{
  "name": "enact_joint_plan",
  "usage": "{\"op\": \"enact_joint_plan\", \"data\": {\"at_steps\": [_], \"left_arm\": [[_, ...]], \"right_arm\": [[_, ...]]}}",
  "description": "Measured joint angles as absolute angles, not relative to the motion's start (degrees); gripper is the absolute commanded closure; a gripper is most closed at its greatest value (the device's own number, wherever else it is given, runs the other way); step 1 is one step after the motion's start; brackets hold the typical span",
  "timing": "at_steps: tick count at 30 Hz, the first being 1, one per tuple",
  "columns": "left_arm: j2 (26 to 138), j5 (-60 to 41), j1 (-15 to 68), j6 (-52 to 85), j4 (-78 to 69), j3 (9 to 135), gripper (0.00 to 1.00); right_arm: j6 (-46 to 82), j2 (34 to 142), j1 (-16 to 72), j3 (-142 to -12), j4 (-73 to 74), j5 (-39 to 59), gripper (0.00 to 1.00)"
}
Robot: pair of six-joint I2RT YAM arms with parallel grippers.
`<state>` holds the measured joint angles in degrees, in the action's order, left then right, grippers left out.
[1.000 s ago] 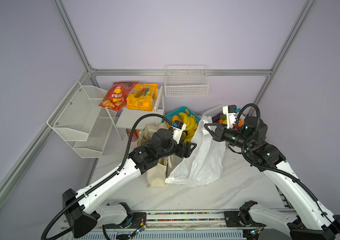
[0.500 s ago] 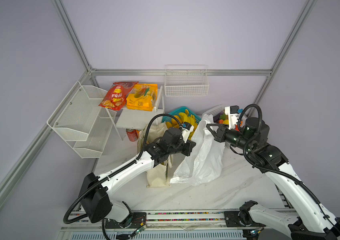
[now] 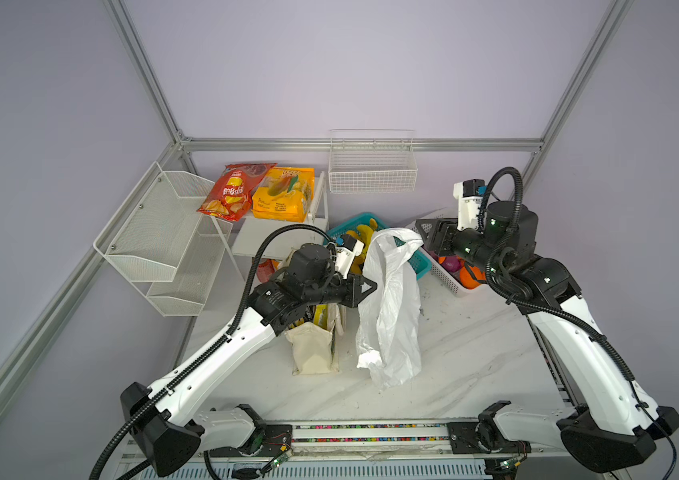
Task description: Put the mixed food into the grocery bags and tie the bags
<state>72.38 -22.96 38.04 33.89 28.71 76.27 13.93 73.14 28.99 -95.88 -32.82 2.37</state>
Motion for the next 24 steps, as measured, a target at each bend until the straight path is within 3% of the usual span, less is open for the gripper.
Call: {"op": "enact_joint_plan", "data": {"at_steps": [2, 6, 14, 19, 24], "left_arm": [[72.3, -22.4, 36.4, 37.1, 27.6, 76.2, 1.00], [73.2, -21.9, 34.8, 41.4, 25.3, 76.1, 1.00], [74.2, -21.8, 34.9, 44.6, 22.1, 75.9, 1.00], [74.0, -22.5, 34.9, 46.0, 19.2, 73.8, 1.00], [73.9, -24.1, 34.9, 47.1, 16.8, 72.4, 1.00]], "right_arm": [[12.7, 72.8, 29.0, -94.8, -33.2, 1.8, 0.16], [11.2, 66.6, 29.0, -88.6, -32.6, 4.1, 0.11], [11.8, 50.0, 29.4, -67.5, -23.3, 13.9, 0.14], [16.8, 51.7, 34.6, -56.5, -11.6, 19.5, 0.13], [19.4, 56.8, 41.4, -54.3, -5.0, 20.1, 0.13]]}}
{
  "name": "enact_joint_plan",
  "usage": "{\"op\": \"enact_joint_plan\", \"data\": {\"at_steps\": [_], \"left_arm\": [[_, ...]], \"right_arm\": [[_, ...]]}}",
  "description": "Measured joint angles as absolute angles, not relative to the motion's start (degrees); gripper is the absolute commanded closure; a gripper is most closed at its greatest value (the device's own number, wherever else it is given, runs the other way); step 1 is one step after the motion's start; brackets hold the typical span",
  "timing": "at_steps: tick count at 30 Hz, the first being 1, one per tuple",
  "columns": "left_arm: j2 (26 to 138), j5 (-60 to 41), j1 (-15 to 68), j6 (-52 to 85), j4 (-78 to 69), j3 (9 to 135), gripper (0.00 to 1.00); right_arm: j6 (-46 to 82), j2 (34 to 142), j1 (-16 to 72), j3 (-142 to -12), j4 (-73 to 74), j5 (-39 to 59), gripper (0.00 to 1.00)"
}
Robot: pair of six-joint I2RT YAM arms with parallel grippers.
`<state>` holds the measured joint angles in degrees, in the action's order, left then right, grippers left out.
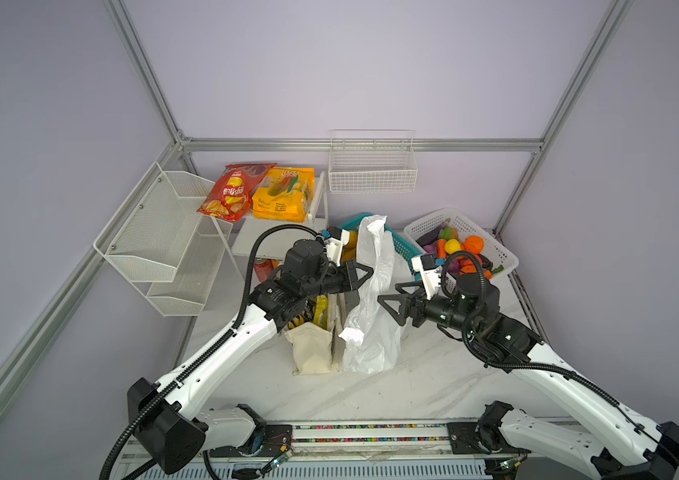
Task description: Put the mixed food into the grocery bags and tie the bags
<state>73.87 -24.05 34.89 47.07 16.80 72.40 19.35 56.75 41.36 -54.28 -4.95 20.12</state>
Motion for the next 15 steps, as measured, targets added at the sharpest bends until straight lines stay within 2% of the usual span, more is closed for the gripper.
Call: {"op": "enact_joint_plan", "data": {"at_steps": [7, 15], "left_arm": [[72.5, -24.3, 35.0, 47.1, 15.6, 70.3, 1.00], [72.4, -24.3, 35.4, 46.9, 15.3, 69.7, 1.00]], "right_arm": [[22.8, 56.9, 41.8, -53.7, 2.7, 14.7, 0.20], [21.2, 62.2, 42.5, -59.3, 4.6, 9.6, 0.15]]}}
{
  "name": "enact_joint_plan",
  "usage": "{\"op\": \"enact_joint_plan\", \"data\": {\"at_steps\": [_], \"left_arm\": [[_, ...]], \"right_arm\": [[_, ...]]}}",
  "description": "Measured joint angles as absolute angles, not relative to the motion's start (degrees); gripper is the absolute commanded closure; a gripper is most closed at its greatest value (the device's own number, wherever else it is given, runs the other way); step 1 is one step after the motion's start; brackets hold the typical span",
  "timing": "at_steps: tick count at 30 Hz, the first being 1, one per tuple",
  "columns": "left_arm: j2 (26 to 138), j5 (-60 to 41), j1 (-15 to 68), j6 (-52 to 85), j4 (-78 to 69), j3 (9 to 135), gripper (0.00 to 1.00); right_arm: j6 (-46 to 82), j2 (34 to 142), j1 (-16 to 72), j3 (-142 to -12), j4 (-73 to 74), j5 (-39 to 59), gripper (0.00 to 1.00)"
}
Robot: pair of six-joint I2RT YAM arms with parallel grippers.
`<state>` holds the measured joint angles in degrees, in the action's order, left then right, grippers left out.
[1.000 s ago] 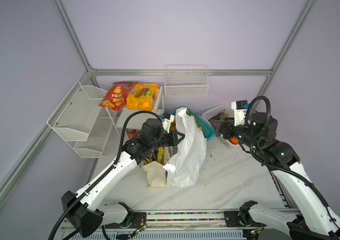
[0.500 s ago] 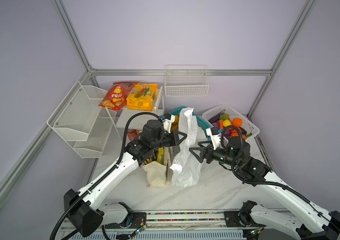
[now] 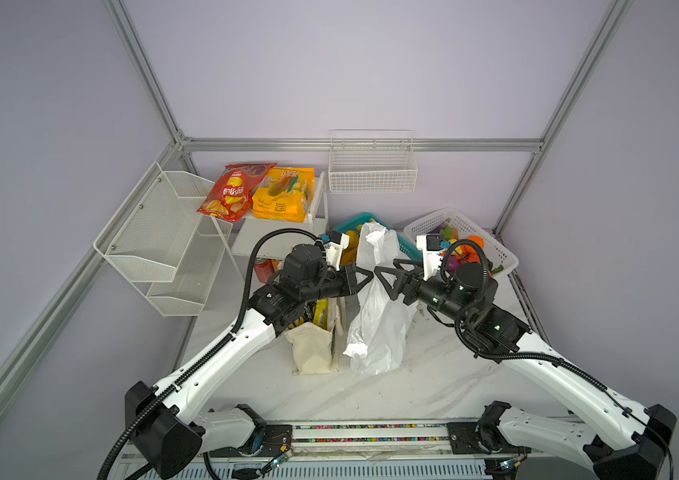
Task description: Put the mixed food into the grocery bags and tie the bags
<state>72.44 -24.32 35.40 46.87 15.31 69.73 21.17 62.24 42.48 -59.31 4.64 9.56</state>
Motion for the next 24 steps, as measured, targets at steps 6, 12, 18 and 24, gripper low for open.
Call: {"op": "enact_joint_plan", "data": {"at_steps": [6, 12, 18, 24], "left_arm": [[72.4, -24.6, 35.6, 46.7, 15.2, 69.7, 1.00], [72.4, -25.1, 35.8, 45.9, 15.2, 69.7, 1.00], [71.2, -24.7, 35.8, 42.2, 19.4, 69.8, 1.00], [70.4, -20.1, 35.8, 32.8, 37.7, 74.9, 1.00]], "right_arm": [[18.5, 65.0, 44.3, -61.0, 4.7, 4.4, 0.14], [15.9, 68.3, 45.0, -63.6, 3.6, -6.2, 0.44], [13.3, 68.5, 45.0, -64.9, -4.4, -17.5, 0.84], [11.1, 67.0, 44.1, -67.8, -17.0, -23.8, 1.00]]}}
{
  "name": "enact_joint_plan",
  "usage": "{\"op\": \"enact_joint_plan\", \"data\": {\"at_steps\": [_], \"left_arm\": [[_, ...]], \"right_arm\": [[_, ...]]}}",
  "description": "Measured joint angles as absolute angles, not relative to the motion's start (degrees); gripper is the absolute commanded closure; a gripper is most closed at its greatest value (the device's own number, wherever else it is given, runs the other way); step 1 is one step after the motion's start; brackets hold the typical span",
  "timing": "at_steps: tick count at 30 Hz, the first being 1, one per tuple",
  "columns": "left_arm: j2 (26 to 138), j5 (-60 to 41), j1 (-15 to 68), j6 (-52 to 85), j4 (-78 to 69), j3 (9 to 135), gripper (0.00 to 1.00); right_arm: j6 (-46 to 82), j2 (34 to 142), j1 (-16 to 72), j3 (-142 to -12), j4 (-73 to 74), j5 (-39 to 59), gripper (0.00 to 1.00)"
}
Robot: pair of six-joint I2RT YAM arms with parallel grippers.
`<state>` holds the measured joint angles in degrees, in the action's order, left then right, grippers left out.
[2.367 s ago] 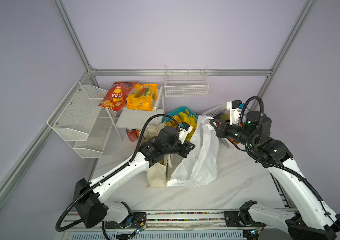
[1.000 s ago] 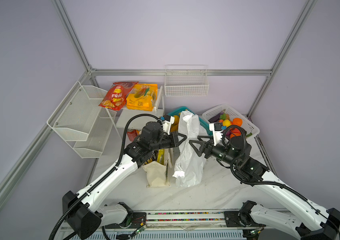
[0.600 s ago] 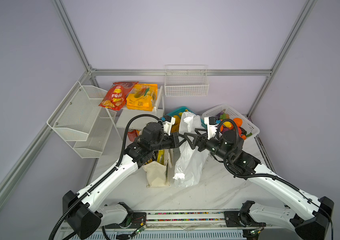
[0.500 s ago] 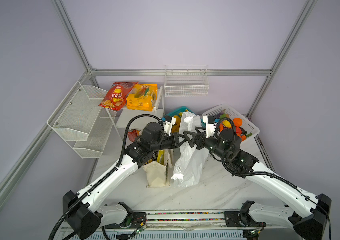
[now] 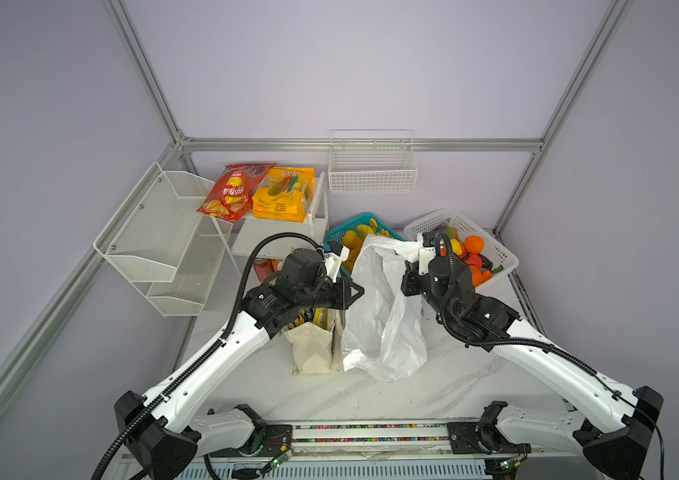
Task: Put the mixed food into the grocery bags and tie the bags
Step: 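Hold the bag open with the left gripper while the right releases and withdraws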
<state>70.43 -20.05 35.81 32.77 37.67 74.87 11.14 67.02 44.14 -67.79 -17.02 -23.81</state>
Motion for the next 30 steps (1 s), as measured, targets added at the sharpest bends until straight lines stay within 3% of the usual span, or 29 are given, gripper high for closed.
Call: {"op": "enact_joint_plan", "data": {"at_steps": [6, 12, 15, 22, 26, 30], "left_arm": [[70.4, -9.5, 35.8, 25.6, 53.1, 86.0, 1.00], [69.7, -6.7, 35.7, 23.4, 57.2, 92.5, 1.00], [70.1, -8.1, 35.7, 23.4, 57.9, 92.8, 1.00], [72.9, -9.6, 35.7, 23.5, 58.0, 92.6, 1.00], [74.3, -7.7, 35.7, 23.5, 58.1, 92.6, 1.00], [75.1, -5.8, 35.2, 23.5, 58.8, 92.6, 1.00]], "right_arm": [[9.3, 67.1, 37.6, -72.4, -24.8, -23.8, 1.00], [7.9, 70.8, 36.7, -77.8, -26.4, -19.8, 0.98], [7.5, 72.9, 36.7, -78.1, -26.3, -15.8, 0.86], [7.1, 71.7, 36.6, -72.3, -25.5, 1.8, 0.39], [6.8, 65.6, 36.7, -70.3, -25.6, 9.9, 0.25], [7.2, 58.1, 36.7, -70.3, -25.3, 14.8, 0.20]]}}
